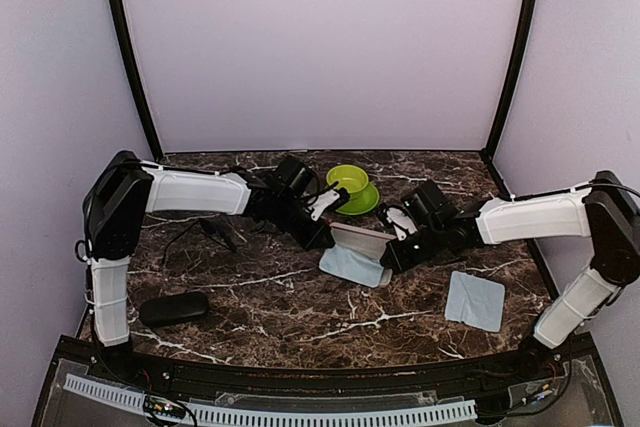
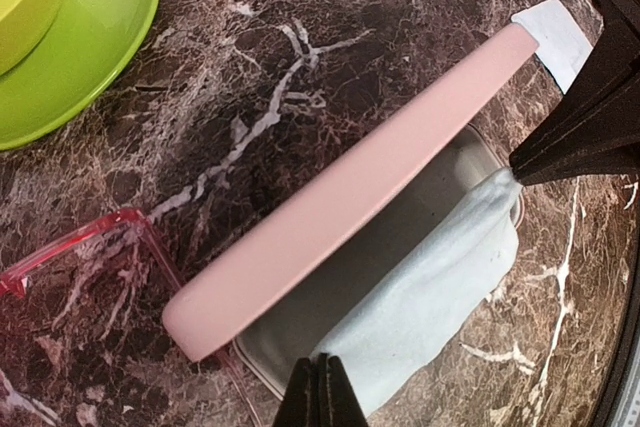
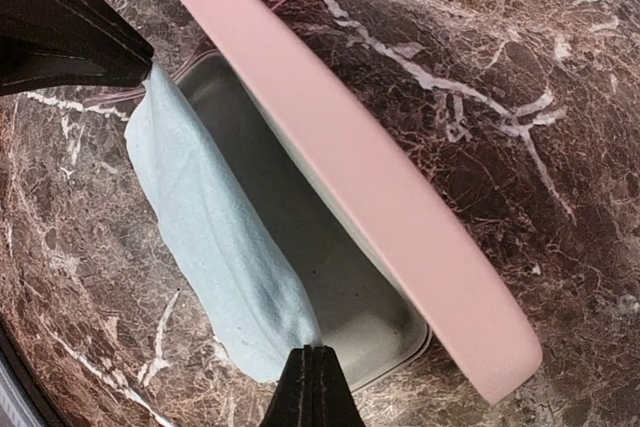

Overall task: Organize the sunglasses
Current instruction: Place the folded cleaning cloth in the sunglasses case.

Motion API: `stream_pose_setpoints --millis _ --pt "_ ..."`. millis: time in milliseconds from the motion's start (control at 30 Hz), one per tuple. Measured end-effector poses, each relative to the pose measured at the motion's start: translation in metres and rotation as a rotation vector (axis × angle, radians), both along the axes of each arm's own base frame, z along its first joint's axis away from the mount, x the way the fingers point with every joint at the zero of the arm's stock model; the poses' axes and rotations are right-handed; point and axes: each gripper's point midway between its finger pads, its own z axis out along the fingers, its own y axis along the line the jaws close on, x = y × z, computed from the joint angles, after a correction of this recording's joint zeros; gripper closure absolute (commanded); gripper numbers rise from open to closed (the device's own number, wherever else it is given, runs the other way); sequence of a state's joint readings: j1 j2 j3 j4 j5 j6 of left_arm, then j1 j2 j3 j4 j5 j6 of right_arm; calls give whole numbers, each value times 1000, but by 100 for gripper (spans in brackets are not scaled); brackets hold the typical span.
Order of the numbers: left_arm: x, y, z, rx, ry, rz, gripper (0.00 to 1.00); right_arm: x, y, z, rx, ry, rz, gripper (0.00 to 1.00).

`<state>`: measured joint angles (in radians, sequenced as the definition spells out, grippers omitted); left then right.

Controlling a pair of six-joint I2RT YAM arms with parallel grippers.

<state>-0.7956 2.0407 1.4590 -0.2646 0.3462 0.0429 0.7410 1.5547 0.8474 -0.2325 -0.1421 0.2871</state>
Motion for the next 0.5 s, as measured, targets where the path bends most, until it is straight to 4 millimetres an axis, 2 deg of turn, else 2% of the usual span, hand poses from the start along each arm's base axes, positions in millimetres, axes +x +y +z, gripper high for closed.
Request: stream_pose_setpoints --millis 333,500 --pt "1 1 -19 28 23 2 100 6 -2 -8 -22 7 -10 100" --pt "2 -1 -23 29 27 0 100 8 -2 -15 -42 16 -5 100"
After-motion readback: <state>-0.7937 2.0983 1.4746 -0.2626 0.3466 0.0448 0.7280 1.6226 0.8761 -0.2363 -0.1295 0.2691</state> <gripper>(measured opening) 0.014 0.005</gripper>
